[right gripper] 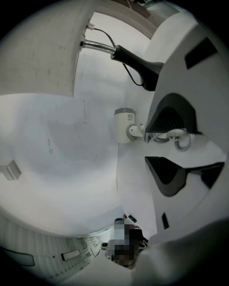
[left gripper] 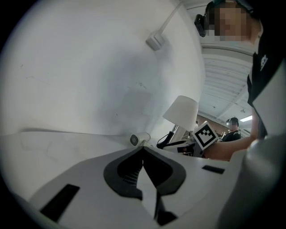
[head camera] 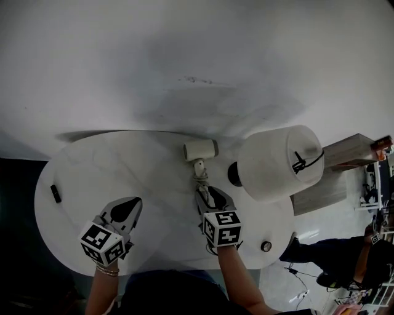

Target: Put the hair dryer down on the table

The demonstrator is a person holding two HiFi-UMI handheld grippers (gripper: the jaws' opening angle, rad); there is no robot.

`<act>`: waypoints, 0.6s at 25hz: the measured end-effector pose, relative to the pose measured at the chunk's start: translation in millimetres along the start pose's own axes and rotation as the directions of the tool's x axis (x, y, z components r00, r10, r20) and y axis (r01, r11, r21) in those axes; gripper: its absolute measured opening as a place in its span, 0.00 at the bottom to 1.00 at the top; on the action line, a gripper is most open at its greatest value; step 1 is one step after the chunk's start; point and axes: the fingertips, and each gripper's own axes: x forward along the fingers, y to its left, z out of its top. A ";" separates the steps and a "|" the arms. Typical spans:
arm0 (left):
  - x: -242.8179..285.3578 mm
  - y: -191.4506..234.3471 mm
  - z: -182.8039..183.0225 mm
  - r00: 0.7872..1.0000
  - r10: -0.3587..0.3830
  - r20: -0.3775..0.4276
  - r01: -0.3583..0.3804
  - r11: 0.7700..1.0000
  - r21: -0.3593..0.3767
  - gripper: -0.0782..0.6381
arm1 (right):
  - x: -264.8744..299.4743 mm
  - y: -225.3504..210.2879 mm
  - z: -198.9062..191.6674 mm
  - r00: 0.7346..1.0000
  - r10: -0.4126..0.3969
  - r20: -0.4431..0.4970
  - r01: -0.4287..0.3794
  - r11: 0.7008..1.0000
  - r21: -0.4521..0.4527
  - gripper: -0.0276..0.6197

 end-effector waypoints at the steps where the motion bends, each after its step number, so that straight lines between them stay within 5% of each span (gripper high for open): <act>1: -2.1 -2.4 -0.6 1.000 0.002 -0.002 -0.001 1.000 0.013 0.13 | -4.1 2.0 0.0 1.000 0.004 0.005 -0.004 1.000 -0.003 0.31; 15: -25.5 -32.2 0.7 0.999 -0.024 0.024 0.022 0.997 0.076 0.13 | -64.6 16.4 10.0 0.993 0.013 0.115 -0.010 0.999 -0.031 0.17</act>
